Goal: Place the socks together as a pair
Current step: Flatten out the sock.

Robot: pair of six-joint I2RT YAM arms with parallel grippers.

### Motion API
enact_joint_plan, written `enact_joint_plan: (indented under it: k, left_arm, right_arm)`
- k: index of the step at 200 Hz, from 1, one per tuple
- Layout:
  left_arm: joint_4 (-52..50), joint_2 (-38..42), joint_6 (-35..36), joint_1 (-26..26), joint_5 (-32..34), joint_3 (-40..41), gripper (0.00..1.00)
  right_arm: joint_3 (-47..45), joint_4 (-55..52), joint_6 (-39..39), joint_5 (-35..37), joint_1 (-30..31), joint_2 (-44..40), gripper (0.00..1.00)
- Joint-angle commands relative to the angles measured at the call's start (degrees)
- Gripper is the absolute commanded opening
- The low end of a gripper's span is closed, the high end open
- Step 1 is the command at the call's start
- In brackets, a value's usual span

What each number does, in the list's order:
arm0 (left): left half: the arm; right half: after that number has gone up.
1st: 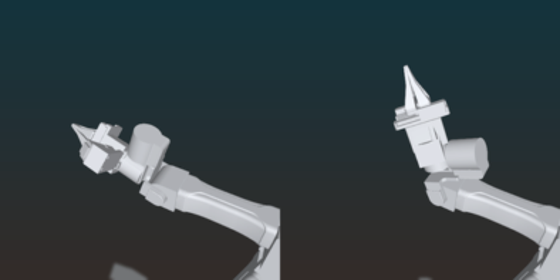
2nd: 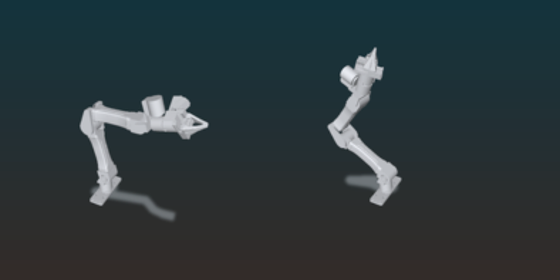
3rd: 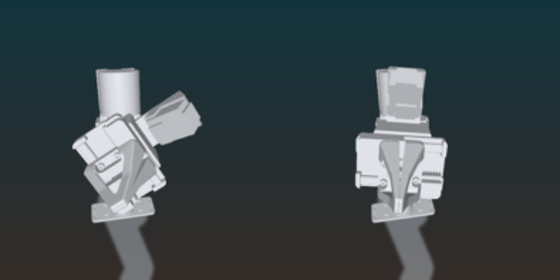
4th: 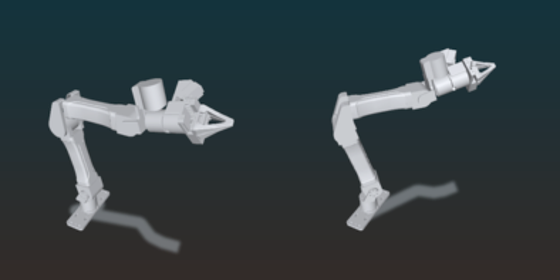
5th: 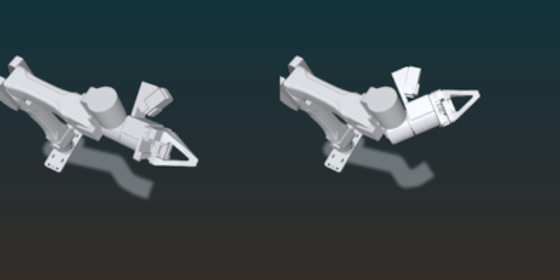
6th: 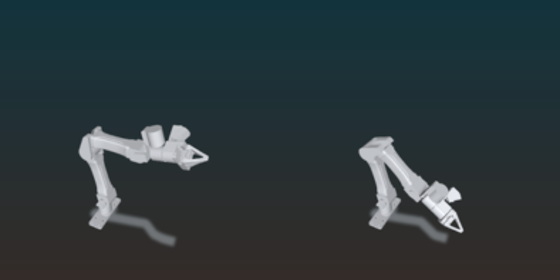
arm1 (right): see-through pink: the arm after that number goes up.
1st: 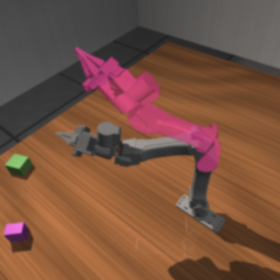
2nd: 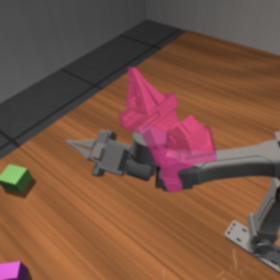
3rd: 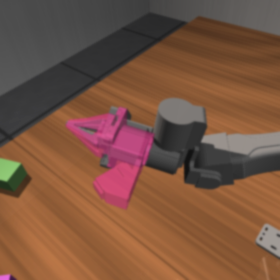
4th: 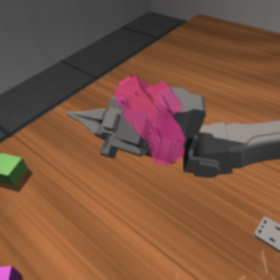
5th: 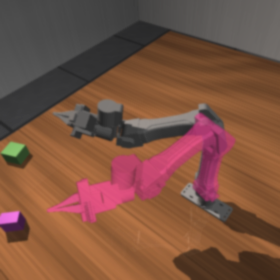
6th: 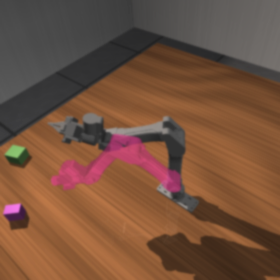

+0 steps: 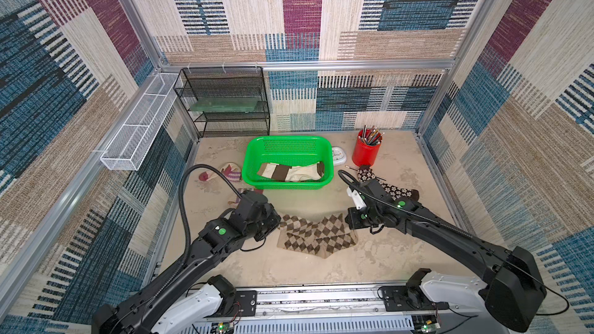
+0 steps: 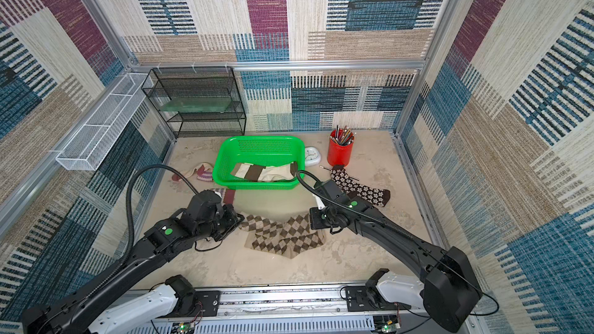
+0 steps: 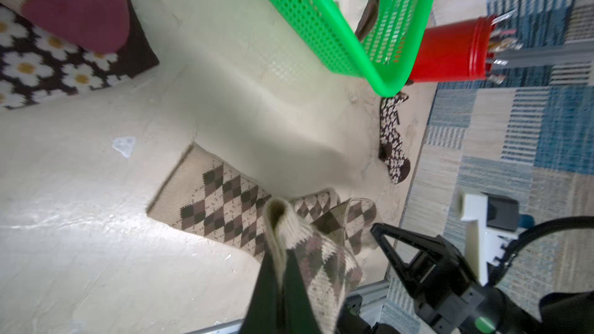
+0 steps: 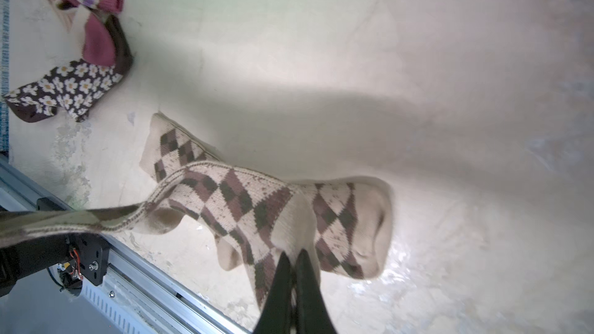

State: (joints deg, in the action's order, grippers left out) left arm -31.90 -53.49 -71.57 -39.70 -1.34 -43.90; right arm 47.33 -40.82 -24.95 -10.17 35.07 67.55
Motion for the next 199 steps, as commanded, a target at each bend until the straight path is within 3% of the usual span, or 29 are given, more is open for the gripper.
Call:
enact_joint_plan:
  k: [1,80,151,199]
  left_arm:
    - [4.17,-1.74,-2.92,-1.59,3.68,1.23,0.0]
    - [4.04,-5.88,-7.01,-6.79,5.25,3.59,0.0]
    - [0.07,-0.27,-10.06,-8.96,6.27,4.26,0.0]
    - [-0.27,-1.38,-11.63,-11.44,6.34,4.0,0.0]
  right_arm:
    - [-1.05,-3.27,1.57,-1.9,-0.83,-1.36,0.01]
    - [0.33,-8.98,1.69,-3.3,-0.72,-0.14,0.04]
    - [5.66,-16.53,2.08,-4.95,-0.97,-1.53,0.04]
    - [5.95,-18.63,2.11,-4.21,-1.51,-1.6,0.04]
